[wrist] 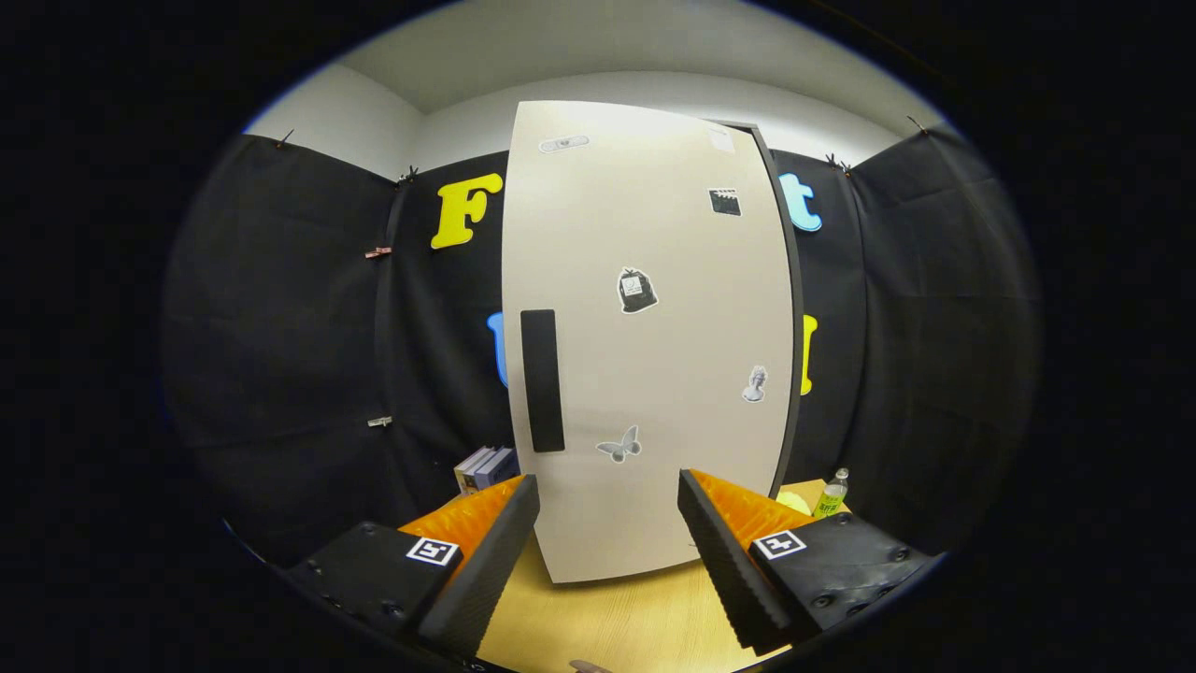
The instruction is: Open the shoe cabinet door, grab the shoes and put them into the shoe cabinet, then close the shoe cabinet door.
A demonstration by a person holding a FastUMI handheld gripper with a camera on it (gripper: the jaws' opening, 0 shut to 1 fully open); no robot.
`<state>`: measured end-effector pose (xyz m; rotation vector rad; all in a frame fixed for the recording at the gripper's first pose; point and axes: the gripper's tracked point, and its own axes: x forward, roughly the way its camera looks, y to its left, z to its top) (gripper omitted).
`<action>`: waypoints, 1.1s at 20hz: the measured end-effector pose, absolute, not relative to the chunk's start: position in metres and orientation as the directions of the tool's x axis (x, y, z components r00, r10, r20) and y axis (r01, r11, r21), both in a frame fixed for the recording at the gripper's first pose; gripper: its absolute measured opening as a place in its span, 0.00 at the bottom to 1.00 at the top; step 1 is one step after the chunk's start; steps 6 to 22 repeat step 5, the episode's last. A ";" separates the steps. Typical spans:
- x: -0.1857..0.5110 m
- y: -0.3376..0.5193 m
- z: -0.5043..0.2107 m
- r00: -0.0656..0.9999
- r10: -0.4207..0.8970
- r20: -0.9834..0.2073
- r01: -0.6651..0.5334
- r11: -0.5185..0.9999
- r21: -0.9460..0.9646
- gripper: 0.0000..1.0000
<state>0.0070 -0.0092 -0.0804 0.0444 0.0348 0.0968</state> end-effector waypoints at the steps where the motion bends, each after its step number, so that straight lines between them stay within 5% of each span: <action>1: 0.008 -0.010 -0.081 0.995 0.092 -0.033 -0.091 0.995 0.044 0.98; 22: 0.010 -0.009 -0.081 0.997 0.077 -0.028 -0.076 0.997 0.033 0.98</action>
